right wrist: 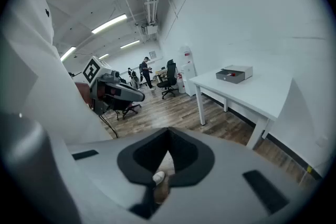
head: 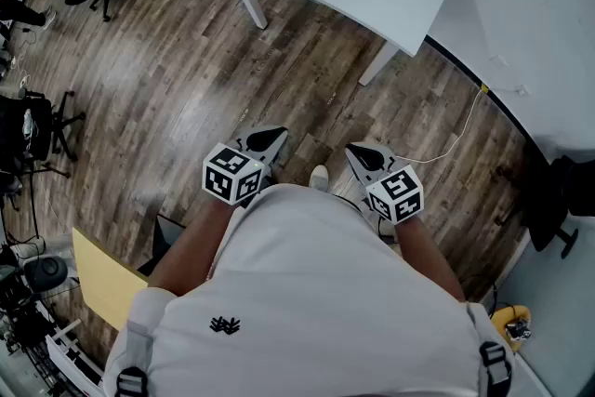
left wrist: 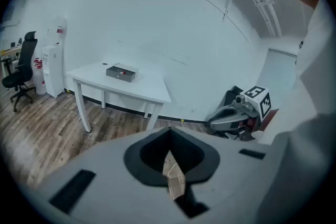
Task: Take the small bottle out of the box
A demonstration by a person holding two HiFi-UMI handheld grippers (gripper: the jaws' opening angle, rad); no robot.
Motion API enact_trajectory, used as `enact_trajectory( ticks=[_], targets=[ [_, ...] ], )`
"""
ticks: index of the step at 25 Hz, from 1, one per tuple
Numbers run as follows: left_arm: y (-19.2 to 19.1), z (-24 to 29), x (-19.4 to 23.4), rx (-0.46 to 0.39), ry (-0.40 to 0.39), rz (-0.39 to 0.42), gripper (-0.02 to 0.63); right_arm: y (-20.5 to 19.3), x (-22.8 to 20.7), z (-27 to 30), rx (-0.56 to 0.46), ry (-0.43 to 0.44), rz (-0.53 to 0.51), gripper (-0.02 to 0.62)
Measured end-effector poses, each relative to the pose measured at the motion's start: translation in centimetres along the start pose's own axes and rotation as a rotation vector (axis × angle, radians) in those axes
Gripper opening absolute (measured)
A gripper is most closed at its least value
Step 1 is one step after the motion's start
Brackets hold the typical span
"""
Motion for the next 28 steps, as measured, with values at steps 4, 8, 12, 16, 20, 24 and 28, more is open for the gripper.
enact_trajectory(
  ticks=[4, 8, 12, 16, 20, 24, 28],
  targets=[
    [0.8, 0.3, -0.2, -0.011, 0.022, 0.003, 0.006, -0.1, -1.2, -0.4, 0.002, 0.004, -0.006, 0.005],
    [1.4, 0.7, 0.0, -0.016, 0.023, 0.004, 0.006, -0.3, -2.1, -0.1, 0.012, 0.002, -0.003, 0.005],
    [1.8, 1.1, 1.3, -0.017, 0.004, -0.008, 0.006, 0.2, -2.5, 0.8, 0.011, -0.013, 0.009, 0.006],
    [2.9, 2.6, 3.4, -0.019, -0.043, -0.001, 0.006, 1.5, -3.4, 2.1, 0.012, -0.047, 0.032, 0.006],
    [5.3, 5.1, 6.3, -0.019, -0.11, 0.029, 0.006, 3.2, -5.3, 3.5, 0.005, -0.117, 0.088, 0.006],
    [9.4, 7.4, 9.9, -0.017, -0.17, 0.082, 0.006, 6.8, -7.6, 5.2, -0.012, -0.198, 0.106, 0.009],
    [12.7, 9.1, 13.5, -0.015, -0.22, 0.131, 0.008, 9.8, -9.4, 7.6, -0.033, -0.245, 0.137, 0.011]
  ],
)
Point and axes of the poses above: the fingertips, and each gripper's own axes: z forward along the fingers, x to its left, y out of its top, the point moved 5 cm from there along -z, backward along the fingers
